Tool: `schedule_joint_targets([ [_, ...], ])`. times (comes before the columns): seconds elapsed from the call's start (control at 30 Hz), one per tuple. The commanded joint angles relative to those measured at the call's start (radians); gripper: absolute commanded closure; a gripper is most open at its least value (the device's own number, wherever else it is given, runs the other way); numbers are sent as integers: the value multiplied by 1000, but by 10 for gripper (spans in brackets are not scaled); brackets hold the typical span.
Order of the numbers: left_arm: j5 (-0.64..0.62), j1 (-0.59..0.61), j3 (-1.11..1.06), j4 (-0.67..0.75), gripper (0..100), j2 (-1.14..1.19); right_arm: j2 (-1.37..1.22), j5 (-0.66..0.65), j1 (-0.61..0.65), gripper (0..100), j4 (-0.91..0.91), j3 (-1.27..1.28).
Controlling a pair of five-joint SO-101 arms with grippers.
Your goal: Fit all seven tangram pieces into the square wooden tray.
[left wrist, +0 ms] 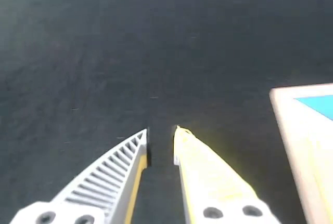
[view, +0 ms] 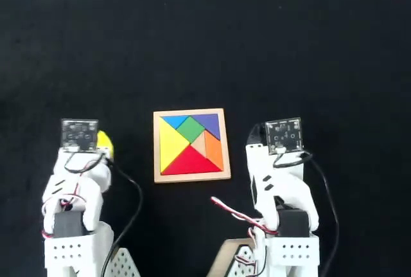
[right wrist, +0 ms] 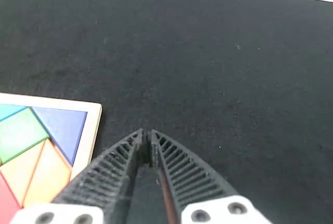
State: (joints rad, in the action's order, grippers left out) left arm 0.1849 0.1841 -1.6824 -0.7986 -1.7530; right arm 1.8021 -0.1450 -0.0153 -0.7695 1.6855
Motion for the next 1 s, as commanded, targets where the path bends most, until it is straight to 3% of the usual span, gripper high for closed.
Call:
schedule_joint_targets([
  [0.0,14,-97,-22,-25,905,20,76,2,-17,984,2,-1],
  [0.17,14,-96,-24,-103,905,34,76,6,-21,984,-265,-1],
  [0.3,6,-70,-22,-327,905,25,88,6,-12,984,-540,-1],
  [0.47,5,-51,-18,-428,909,25,90,8,-21,986,-537,-1],
  [0.6,5,2,-18,-428,916,25,84,8,-21,987,-532,-1],
  [0.67,5,28,-15,-428,970,25,84,8,-21,987,-532,-1],
  [0.97,5,36,-15,-428,970,25,84,8,-21,987,-532,-1],
])
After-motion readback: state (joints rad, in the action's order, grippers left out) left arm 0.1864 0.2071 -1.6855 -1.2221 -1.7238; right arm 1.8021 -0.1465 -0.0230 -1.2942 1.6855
